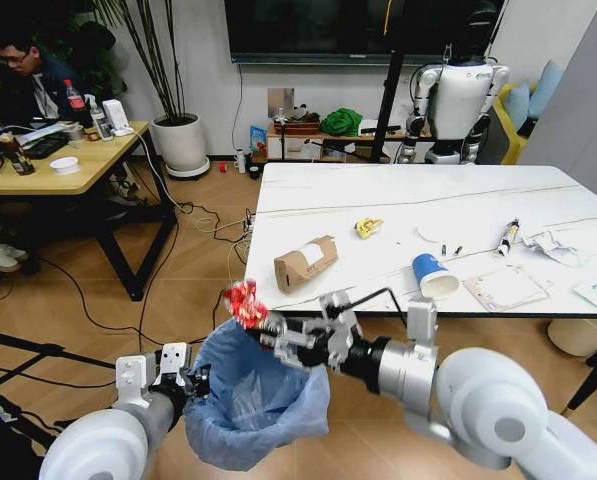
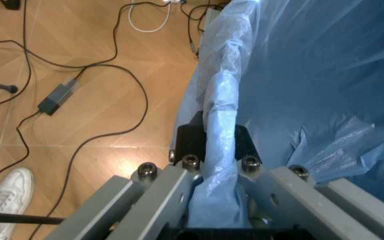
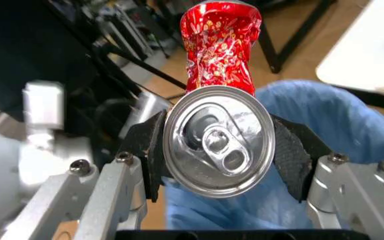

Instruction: Pick up the trash bin and place the trash from the table into it.

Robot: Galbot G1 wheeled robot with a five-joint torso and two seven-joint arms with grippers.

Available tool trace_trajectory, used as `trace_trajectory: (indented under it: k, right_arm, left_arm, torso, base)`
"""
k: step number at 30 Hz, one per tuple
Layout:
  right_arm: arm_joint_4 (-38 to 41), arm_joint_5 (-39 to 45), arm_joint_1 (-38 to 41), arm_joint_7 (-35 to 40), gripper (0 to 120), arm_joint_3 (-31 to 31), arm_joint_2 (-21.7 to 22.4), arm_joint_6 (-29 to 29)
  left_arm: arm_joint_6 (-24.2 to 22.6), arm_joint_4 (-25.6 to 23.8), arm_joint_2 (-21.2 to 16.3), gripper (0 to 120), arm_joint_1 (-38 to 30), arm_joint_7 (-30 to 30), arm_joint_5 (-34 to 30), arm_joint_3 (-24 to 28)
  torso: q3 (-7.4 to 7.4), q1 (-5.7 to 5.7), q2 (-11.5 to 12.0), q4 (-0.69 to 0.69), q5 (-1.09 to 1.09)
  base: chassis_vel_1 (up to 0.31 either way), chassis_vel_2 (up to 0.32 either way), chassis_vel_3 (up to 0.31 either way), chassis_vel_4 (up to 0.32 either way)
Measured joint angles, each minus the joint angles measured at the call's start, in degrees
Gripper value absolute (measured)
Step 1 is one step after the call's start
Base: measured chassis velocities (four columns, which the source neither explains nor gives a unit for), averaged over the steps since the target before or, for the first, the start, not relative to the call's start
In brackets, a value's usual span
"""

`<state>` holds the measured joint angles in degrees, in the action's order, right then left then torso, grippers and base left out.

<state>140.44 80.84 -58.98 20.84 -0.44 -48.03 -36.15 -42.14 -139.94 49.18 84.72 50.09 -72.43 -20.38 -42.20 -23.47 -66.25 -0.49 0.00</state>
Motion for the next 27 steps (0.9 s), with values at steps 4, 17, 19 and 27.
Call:
trace_trajectory:
  k: [4, 17, 19, 27]
  right_arm:
    - [-1.05, -2.60, -1.23, 0.16, 47, -0.95, -0.12, -0.49]
    - [0.07, -2.78, -2.80, 4.53, 84, -1.80, -0.29, -3.31]
    - [0.14, -2.76, -2.86, 4.54, 90, -1.22, -0.31, -3.25]
    - [-2.65, -2.42, 1.98, 3.30, 100, 7.09, -0.78, -1.17]
  left_arm:
    - [0.00, 0.00, 0.09, 0, 0.13, -0.18, 0.69, 0.60]
    - [0.00, 0.00, 0.41, 0, 0.11, -1.06, 2.09, 1.39]
    - [0.00, 0.00, 0.44, 0, 0.17, -1.27, 2.36, 1.47]
    - [0.00, -0.38, 0.56, 0, 1.49, -3.74, 5.92, 1.50]
  torso:
    - [0.00, 0.00, 0.00, 0.00, 0.01]
    - [0.00, 0.00, 0.00, 0.00, 0.01]
    - [0.00, 0.00, 0.00, 0.00, 0.00]
    - [0.00, 0.00, 0.00, 0.00, 0.00]
  base:
    - [0.000, 0.000, 0.000, 0.000]
    - [0.000, 0.000, 0.000, 0.000]
    - [0.000, 0.000, 0.000, 0.000]
    - [0.000, 0.000, 0.000, 0.000]
